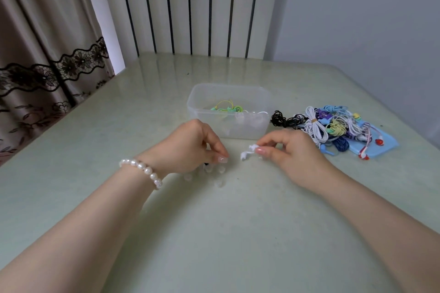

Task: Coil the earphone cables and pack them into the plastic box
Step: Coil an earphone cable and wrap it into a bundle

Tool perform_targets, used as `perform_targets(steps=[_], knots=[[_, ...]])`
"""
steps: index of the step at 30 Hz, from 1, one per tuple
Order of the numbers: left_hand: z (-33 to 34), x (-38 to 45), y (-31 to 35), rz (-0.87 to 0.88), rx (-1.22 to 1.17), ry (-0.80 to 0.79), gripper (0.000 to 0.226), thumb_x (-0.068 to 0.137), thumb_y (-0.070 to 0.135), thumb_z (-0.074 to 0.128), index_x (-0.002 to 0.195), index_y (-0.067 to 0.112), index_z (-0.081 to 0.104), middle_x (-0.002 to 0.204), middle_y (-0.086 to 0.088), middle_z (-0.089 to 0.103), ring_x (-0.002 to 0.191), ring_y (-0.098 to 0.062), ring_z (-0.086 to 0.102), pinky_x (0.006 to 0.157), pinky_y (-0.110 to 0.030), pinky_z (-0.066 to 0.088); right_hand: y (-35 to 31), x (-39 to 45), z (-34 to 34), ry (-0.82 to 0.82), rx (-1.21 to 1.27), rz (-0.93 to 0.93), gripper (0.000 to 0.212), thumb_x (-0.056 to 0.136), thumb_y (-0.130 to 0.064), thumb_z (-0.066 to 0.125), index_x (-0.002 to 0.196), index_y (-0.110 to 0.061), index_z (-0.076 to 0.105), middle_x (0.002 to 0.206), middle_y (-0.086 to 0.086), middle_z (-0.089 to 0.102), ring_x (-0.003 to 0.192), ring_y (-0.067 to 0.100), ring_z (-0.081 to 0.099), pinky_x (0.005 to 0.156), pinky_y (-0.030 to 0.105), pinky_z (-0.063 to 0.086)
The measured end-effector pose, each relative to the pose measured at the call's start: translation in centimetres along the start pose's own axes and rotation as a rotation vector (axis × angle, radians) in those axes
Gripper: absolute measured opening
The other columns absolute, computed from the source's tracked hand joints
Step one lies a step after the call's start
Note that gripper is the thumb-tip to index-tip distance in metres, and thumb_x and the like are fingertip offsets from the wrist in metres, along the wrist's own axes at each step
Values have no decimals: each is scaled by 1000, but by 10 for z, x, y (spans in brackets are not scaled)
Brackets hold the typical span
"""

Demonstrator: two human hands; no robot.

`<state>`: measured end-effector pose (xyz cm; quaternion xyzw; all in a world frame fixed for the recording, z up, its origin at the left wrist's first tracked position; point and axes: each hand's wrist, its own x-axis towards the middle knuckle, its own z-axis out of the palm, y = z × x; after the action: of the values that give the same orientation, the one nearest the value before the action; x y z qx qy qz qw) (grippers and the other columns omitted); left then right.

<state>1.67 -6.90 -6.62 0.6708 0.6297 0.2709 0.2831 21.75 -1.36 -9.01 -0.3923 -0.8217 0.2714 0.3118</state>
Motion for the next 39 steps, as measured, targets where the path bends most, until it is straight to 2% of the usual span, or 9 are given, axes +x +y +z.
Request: perform_targets(steps=[4, 6, 9, 13, 18, 21, 24, 30, 39], knots=[[6, -1, 2, -5, 78, -28, 14, 71, 12, 78, 82, 20, 75, 81, 6, 47, 56, -21, 53, 33, -22, 41, -5, -1, -1, -101, 202, 66, 10, 82, -5, 63, 76, -12, 65, 60, -11, 60, 49, -6, 49, 54, 5, 38], [6, -1, 2, 13, 140, -34, 17, 70, 14, 78, 86, 21, 75, 83, 9, 44, 61, -18, 54, 42, -24, 48, -6, 0, -1, -117, 237, 81, 11, 82, -5, 63, 76, -13, 65, 63, -8, 61, 52, -5, 51, 57, 7, 41], [7, -2, 3, 55, 228, -51, 19, 73, 12, 76, 91, 16, 75, 83, 11, 43, 64, -4, 46, 43, -2, 35, -7, -2, 1, -126, 261, 107, 13, 82, -7, 63, 75, -16, 66, 67, 0, 63, 59, 6, 49, 58, 12, 41], [8, -2, 1, 110, 273, -56, 13, 71, 11, 76, 82, 18, 76, 83, 9, 47, 64, 1, 46, 56, -1, 33, -8, -2, 1, -110, 298, 138, 17, 83, -2, 62, 74, -16, 65, 67, 1, 62, 57, 2, 49, 58, 11, 39], [9, -1, 3, 64, -194, 68, 13, 73, 4, 74, 69, 16, 70, 80, -12, 69, 55, -15, 57, 53, -30, 54, -12, -1, 0, -56, 427, 171, 18, 82, 1, 59, 73, -13, 65, 66, 3, 62, 57, 1, 55, 61, 12, 42], [18, -3, 13, -50, -630, 152, 8, 75, -5, 68, 76, 3, 67, 63, -8, 69, 53, -15, 62, 51, -23, 52, -14, -3, -1, 14, 493, 183, 14, 82, -6, 60, 72, -13, 65, 61, 3, 61, 61, 17, 51, 62, 27, 39], [31, -4, 19, -141, -939, 149, 11, 74, -12, 63, 77, -2, 66, 64, -8, 68, 56, -11, 65, 57, -17, 54, -19, -5, -2, 71, 510, 153, 13, 81, -10, 61, 70, -14, 65, 61, 1, 62, 62, 13, 54, 61, 18, 43], [33, -3, 19, -203, -1091, 134, 14, 77, -15, 55, 81, -6, 66, 68, -11, 70, 63, -14, 69, 63, -20, 57, -22, -6, -2, 71, 520, 93, 16, 67, -29, 61, 68, -15, 66, 57, -3, 63, 62, 15, 54, 61, 18, 44], [35, -6, 22, -191, -1049, 163, 14, 77, -14, 57, 78, -4, 66, 67, -10, 71, 63, -16, 70, 61, -21, 57, -19, -6, 1, 85, 412, 41, 13, 80, -7, 63, 68, -9, 66, 58, 3, 60, 55, 4, 49, 57, 11, 41]])
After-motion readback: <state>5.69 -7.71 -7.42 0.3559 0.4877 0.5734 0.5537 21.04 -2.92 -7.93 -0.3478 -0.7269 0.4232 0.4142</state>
